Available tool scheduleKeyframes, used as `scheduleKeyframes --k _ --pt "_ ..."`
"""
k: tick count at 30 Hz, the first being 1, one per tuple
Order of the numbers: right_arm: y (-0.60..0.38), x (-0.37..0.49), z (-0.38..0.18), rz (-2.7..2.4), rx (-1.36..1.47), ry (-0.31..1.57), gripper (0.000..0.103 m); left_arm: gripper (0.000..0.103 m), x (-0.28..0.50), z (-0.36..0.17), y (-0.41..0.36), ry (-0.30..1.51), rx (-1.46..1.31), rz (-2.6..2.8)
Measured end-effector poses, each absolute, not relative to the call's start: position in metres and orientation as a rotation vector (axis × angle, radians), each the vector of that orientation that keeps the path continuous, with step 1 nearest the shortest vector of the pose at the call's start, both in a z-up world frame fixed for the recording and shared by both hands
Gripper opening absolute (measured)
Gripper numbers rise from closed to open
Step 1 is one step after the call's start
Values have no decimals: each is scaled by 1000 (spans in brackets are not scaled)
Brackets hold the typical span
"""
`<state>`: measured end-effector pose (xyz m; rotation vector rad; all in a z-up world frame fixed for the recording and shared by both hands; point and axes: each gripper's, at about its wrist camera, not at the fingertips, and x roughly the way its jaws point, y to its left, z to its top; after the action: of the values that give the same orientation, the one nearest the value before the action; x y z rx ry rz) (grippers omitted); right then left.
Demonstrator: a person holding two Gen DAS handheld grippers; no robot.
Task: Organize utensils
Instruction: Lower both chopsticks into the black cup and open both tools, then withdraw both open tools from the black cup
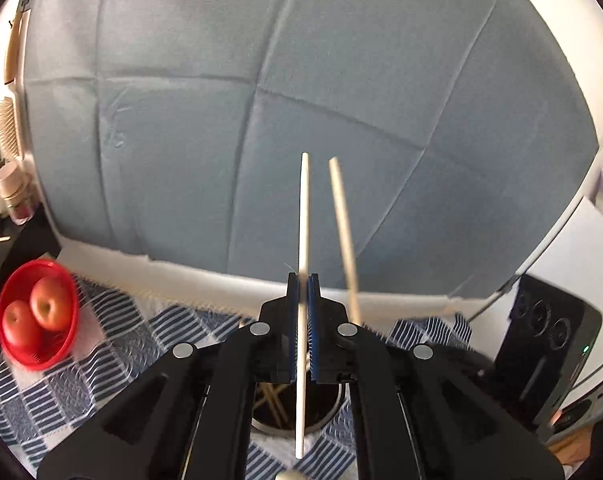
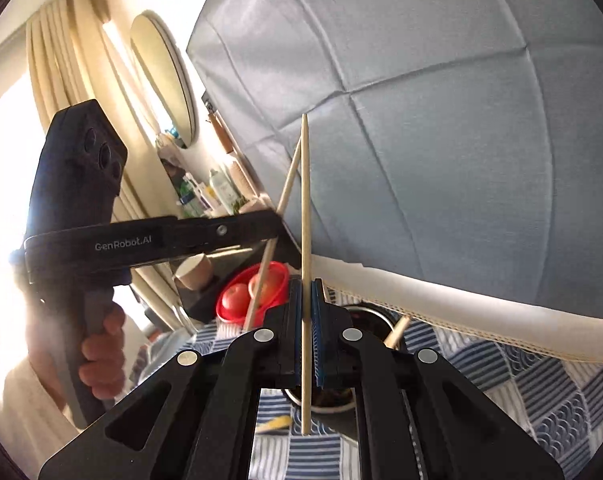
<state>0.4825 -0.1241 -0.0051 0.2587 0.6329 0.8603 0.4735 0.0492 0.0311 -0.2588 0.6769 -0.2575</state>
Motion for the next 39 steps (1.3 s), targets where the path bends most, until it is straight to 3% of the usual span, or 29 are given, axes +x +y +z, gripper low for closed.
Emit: scheduleKeyframes --k 10,20,33,36,38,39 --pt "-118 508 -34 830 300 619 5 4 500 5 58 600 -298 -283" --pt "-109 503 -49 831 229 661 5 4 496 -30 60 639 -332 -299" --pt "-115 481 -44 801 113 705 9 5 462 -36 55 709 -203 -229" --pt "-121 473 -38 784 80 703 10 19 449 -32 56 726 -190 -218" --pt "-130 463 -33 775 61 695 24 34 437 -28 56 721 -155 -203" --pt "-133 460 -31 769 53 691 34 37 431 -27 56 719 -143 -196"
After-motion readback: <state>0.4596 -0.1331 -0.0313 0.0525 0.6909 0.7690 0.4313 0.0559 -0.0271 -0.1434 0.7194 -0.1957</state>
